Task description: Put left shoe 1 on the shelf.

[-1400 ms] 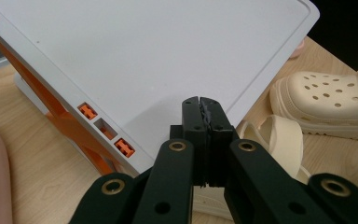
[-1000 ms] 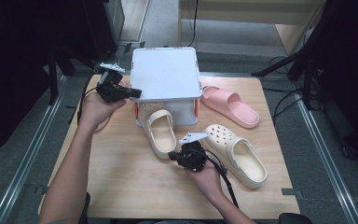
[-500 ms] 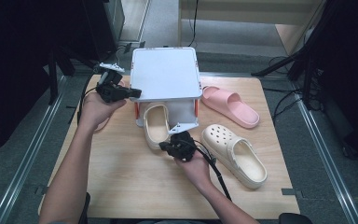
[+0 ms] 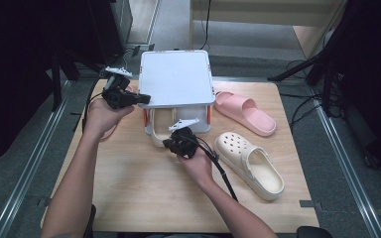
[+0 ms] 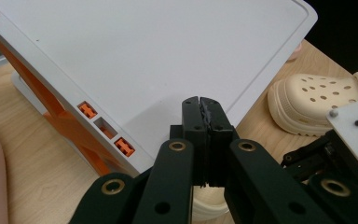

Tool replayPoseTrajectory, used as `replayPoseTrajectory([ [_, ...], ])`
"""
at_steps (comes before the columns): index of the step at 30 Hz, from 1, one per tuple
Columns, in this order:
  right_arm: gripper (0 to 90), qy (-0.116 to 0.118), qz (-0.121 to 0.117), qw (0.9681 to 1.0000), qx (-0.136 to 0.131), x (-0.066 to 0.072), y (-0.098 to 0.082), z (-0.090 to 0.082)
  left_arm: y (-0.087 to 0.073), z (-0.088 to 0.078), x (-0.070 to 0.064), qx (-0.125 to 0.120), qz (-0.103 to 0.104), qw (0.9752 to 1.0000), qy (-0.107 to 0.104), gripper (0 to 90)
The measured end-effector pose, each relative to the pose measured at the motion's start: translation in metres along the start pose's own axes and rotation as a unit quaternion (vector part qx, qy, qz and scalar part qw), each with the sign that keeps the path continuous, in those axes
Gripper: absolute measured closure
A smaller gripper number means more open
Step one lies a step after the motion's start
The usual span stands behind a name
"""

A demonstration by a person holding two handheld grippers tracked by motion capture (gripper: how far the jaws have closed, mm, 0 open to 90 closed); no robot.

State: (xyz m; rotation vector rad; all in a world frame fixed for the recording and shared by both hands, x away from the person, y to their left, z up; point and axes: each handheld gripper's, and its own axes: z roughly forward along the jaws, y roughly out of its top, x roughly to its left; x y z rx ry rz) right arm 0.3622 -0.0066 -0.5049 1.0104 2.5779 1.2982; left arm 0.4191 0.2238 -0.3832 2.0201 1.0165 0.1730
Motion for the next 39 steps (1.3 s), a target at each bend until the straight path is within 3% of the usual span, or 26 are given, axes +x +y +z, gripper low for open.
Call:
replayPoseTrajectory([
  [3, 90.0, -0.015, -0.001, 0.9999, 0.002, -0.003, 0.006, 0.006, 0.000, 0.000, 0.000, 0.000, -0.001, 1.0000, -0.001, 89.8],
  [5, 90.0, -0.005, 0.006, 1.0000, -0.001, -0.005, 0.009, 0.009, 0.000, 0.000, 0.001, 0.000, -0.001, 1.0000, -0.002, 89.8],
  [17, 90.0, -0.021, 0.008, 0.9997, -0.008, -0.011, 0.024, 0.028, 0.000, 0.000, 0.001, -0.001, -0.003, 1.0000, -0.002, 89.8],
  [22, 90.0, -0.014, 0.017, 0.9998, -0.003, -0.011, 0.027, 0.030, 0.000, 0.000, 0.000, -0.002, -0.002, 1.0000, 0.001, 89.8],
  [27, 90.0, 0.002, 0.007, 1.0000, -0.005, -0.004, 0.021, 0.013, 0.000, 0.000, -0.001, -0.002, -0.004, 1.0000, 0.003, 89.3],
  [32, 90.0, 0.021, 0.001, 0.9996, -0.016, -0.001, 0.012, -0.015, 0.002, -0.003, -0.007, -0.002, -0.018, 0.9998, -0.001, 73.5],
  [39, 85.4, 0.029, -0.014, 0.9991, -0.029, 0.000, 0.003, -0.049, 0.003, -0.009, -0.028, 0.007, -0.001, 0.9999, -0.009, 60.4],
])
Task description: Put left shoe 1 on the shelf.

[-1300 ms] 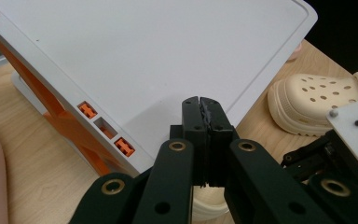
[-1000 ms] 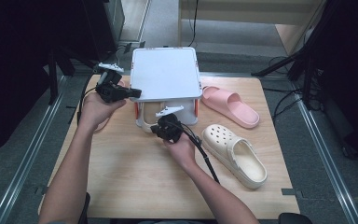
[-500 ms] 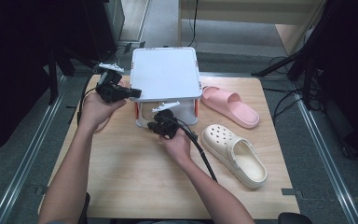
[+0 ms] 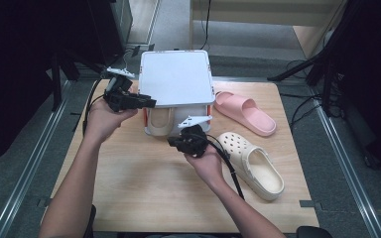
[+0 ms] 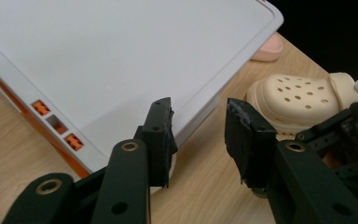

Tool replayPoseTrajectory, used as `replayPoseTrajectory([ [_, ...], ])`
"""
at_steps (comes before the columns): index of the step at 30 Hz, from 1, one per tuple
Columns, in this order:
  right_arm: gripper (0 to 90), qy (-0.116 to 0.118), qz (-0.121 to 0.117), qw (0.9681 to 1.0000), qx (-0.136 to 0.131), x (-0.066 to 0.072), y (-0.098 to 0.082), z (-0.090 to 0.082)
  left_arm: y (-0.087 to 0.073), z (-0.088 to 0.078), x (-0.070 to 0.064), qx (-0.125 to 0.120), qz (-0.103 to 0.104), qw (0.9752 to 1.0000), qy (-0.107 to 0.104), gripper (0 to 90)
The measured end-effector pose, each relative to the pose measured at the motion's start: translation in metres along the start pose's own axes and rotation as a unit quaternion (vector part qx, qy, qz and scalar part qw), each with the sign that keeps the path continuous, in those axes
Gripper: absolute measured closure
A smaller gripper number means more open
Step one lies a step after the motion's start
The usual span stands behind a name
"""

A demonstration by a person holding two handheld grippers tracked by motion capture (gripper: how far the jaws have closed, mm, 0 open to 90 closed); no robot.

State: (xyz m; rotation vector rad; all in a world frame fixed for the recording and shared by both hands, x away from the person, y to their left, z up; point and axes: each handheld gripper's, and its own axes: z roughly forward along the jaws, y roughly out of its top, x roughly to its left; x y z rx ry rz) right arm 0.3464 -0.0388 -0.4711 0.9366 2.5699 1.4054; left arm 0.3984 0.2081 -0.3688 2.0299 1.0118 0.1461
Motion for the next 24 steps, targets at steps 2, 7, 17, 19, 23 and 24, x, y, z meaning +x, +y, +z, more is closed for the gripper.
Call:
replayPoseTrajectory([
  [2, 82.9, 0.005, 0.000, 1.0000, -0.004, 0.000, -0.002, -0.010, 0.000, -0.002, -0.006, 0.002, 0.006, 1.0000, -0.001, 58.3],
  [7, 79.4, 0.004, -0.018, 0.9998, -0.008, 0.000, -0.011, -0.040, -0.003, -0.007, -0.019, 0.005, 0.022, 0.9997, 0.000, 55.2],
  [17, 75.0, 0.007, 0.003, 0.9999, -0.013, -0.004, -0.038, -0.079, -0.004, -0.003, -0.045, 0.016, 0.053, 0.9984, -0.011, 55.0],
  [19, 73.6, 0.006, 0.009, 0.9999, -0.011, -0.005, -0.043, -0.086, -0.005, 0.000, -0.048, 0.019, 0.057, 0.9981, -0.010, 55.1],
  [23, 71.6, -0.002, 0.014, 0.9998, -0.017, -0.009, -0.053, -0.104, -0.007, 0.004, -0.050, 0.015, 0.053, 0.9983, -0.018, 54.9],
  [24, 70.9, -0.002, 0.015, 0.9997, -0.019, -0.010, -0.055, -0.107, -0.008, 0.005, -0.049, 0.012, 0.043, 0.9987, -0.022, 54.7],
])
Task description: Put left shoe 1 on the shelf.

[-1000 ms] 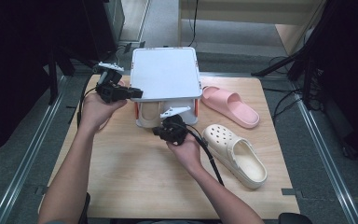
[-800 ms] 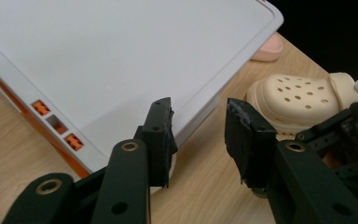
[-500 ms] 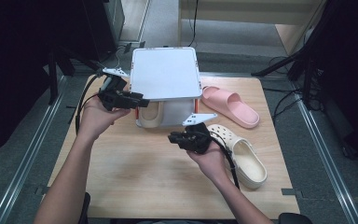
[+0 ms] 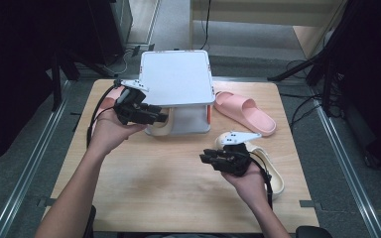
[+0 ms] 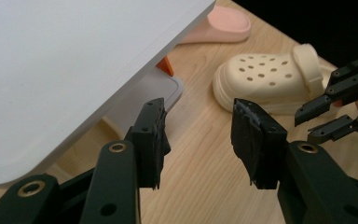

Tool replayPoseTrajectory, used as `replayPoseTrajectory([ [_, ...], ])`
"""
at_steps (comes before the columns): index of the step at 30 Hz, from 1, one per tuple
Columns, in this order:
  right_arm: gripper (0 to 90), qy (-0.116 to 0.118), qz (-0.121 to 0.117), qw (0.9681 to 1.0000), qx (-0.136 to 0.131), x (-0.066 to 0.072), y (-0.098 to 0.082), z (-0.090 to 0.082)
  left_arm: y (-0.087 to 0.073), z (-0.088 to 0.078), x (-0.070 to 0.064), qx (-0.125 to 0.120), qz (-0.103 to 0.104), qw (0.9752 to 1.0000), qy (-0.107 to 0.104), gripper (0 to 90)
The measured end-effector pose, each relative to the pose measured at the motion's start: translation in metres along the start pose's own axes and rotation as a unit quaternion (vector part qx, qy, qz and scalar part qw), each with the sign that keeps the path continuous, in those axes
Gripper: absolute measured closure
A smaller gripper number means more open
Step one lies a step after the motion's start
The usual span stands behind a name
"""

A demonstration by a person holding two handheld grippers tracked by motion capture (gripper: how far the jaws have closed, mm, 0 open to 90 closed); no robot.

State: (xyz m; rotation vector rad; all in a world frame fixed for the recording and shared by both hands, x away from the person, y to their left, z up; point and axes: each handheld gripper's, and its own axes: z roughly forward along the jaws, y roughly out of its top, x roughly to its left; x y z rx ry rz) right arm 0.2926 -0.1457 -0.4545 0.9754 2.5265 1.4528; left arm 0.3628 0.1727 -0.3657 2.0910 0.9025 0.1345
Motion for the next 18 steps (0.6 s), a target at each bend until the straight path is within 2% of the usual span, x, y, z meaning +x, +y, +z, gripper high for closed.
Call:
replayPoseTrajectory([
  [4, 69.7, -0.005, 0.009, 0.9999, -0.004, -0.005, -0.007, -0.014, -0.005, 0.004, -0.001, 0.009, -0.006, 0.9999, 0.007, 54.0],
  [5, 69.7, -0.009, 0.008, 0.9999, -0.003, -0.006, -0.010, -0.018, -0.009, 0.005, -0.002, 0.009, -0.006, 0.9999, 0.007, 54.0],
  [6, 69.6, -0.022, 0.005, 0.9997, 0.002, -0.010, -0.014, -0.027, -0.014, 0.007, -0.002, 0.011, -0.005, 0.9999, 0.009, 53.5],
  [8, 69.4, -0.025, 0.005, 0.9997, 0.001, -0.012, -0.016, -0.030, -0.017, 0.008, -0.003, 0.011, -0.008, 0.9999, 0.009, 53.3],
  [9, 68.7, -0.032, 0.007, 0.9995, -0.001, -0.017, -0.018, -0.037, -0.023, 0.009, -0.004, 0.011, -0.008, 0.9999, 0.011, 53.2],
  [13, 68.0, -0.039, 0.011, 0.9991, -0.009, -0.022, -0.021, -0.048, -0.035, 0.011, -0.004, 0.005, -0.012, 0.9999, 0.011, 53.0],
  [18, 65.5, -0.051, 0.020, 0.9985, -0.005, -0.023, -0.024, -0.055, -0.045, 0.017, -0.003, 0.007, -0.015, 0.9998, 0.007, 52.4],
])
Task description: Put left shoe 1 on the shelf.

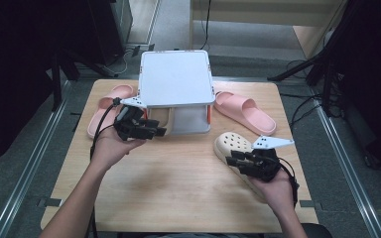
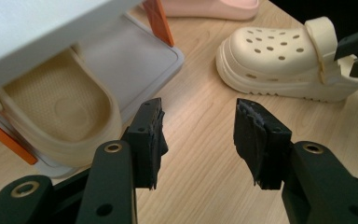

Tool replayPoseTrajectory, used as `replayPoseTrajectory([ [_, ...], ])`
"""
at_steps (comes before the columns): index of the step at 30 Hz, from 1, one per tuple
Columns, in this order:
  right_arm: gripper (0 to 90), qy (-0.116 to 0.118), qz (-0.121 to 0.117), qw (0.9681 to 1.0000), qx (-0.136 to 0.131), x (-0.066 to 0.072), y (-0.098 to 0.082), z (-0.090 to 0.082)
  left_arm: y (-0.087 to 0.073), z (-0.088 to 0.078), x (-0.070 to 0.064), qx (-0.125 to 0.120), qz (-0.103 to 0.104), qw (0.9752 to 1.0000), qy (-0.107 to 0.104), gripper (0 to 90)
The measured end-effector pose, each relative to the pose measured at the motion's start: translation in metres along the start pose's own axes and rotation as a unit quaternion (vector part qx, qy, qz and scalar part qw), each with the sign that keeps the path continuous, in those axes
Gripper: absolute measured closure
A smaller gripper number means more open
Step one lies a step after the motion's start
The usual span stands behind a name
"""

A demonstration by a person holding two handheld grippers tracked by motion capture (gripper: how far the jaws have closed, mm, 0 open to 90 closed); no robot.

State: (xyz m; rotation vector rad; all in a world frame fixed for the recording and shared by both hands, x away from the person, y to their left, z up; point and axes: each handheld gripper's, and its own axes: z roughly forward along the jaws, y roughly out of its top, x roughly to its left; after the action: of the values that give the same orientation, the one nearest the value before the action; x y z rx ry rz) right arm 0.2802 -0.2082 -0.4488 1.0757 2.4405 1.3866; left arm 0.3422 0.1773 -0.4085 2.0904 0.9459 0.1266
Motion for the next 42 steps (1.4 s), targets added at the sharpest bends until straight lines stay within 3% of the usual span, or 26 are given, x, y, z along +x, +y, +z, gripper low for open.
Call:
replayPoseTrajectory([
  [4, 65.0, -0.010, 0.011, 0.9999, 0.000, 0.000, -0.003, -0.009, -0.005, 0.006, -0.004, 0.003, 0.010, 0.9999, 0.001, 52.1],
  [10, 64.1, -0.018, 0.019, 0.9997, -0.002, -0.003, -0.008, -0.022, -0.013, 0.013, -0.009, 0.000, 0.008, 0.9999, -0.007, 51.8],
  [20, 62.6, -0.035, 0.033, 0.9987, 0.014, -0.014, -0.019, -0.029, -0.020, 0.020, -0.012, 0.000, 0.012, 0.9999, -0.011, 51.6],
  [26, 57.4, -0.046, 0.043, 0.9978, 0.021, -0.019, -0.025, -0.024, -0.023, 0.022, -0.012, 0.003, 0.015, 0.9998, -0.009, 51.4],
  [36, 56.9, -0.073, 0.045, 0.9956, 0.038, -0.025, -0.028, -0.021, -0.026, 0.021, -0.011, -0.002, 0.011, 0.9999, -0.005, 51.1],
  [42, 59.6, -0.057, 0.064, 0.9954, 0.044, -0.034, -0.029, -0.009, -0.028, 0.023, -0.010, -0.003, 0.009, 1.0000, -0.004, 50.8],
])
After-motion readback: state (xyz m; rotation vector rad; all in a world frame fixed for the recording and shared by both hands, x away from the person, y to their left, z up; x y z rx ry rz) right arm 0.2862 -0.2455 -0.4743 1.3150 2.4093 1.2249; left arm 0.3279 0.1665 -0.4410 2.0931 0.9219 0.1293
